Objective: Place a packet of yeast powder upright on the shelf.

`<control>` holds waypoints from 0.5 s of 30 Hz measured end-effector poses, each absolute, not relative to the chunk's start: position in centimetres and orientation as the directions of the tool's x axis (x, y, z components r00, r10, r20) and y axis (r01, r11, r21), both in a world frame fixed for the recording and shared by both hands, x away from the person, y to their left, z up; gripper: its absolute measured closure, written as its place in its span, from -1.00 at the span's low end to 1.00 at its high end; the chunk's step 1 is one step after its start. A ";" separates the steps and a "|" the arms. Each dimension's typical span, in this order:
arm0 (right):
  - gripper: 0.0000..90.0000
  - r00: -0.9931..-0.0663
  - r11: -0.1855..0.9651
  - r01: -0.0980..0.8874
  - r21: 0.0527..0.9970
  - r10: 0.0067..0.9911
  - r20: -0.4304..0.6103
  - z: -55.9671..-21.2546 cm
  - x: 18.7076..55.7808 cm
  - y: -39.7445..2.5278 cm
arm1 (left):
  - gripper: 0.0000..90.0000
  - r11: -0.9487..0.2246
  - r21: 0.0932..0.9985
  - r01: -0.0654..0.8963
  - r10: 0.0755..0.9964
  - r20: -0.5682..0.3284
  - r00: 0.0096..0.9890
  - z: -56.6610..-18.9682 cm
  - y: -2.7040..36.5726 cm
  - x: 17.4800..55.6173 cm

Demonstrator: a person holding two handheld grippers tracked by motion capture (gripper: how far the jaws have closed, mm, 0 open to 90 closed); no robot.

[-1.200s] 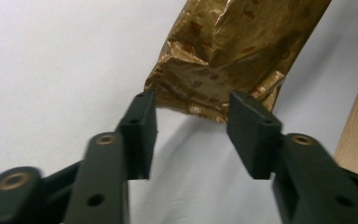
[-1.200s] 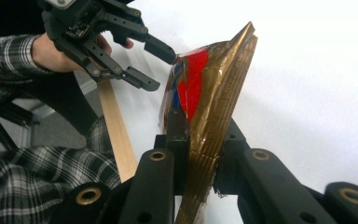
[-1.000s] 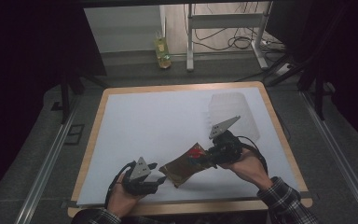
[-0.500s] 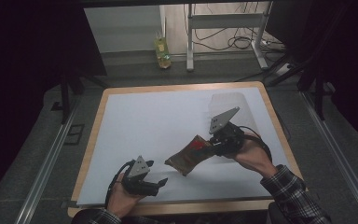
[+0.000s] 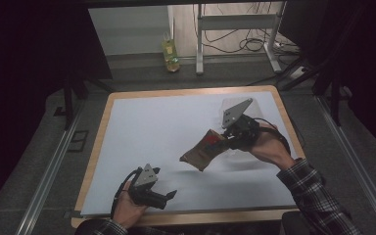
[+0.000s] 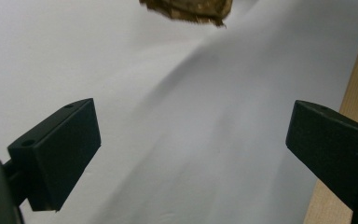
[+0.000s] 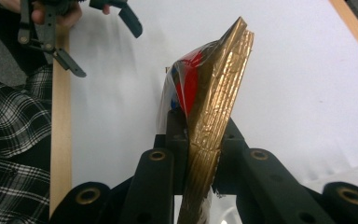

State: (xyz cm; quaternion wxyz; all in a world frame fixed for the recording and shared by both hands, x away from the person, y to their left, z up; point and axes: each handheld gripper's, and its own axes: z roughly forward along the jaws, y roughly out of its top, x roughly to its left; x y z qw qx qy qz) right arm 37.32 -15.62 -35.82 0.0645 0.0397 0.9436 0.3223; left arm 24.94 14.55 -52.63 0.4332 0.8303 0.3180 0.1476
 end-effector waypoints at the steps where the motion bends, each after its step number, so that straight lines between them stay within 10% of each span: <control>1: 0.76 -0.988 0.792 0.031 0.610 0.117 -0.101 -35.6 37.5 -15.7 | -0.94 -0.422 0.814 0.399 0.655 -0.030 0.755 -52.6 14.5 24.9; 15: 0.76 -0.983 0.825 -0.004 0.566 0.101 -0.155 -32.7 40.5 -15.8 | -0.94 -0.429 0.822 0.375 0.647 -0.010 0.762 -52.6 14.5 24.8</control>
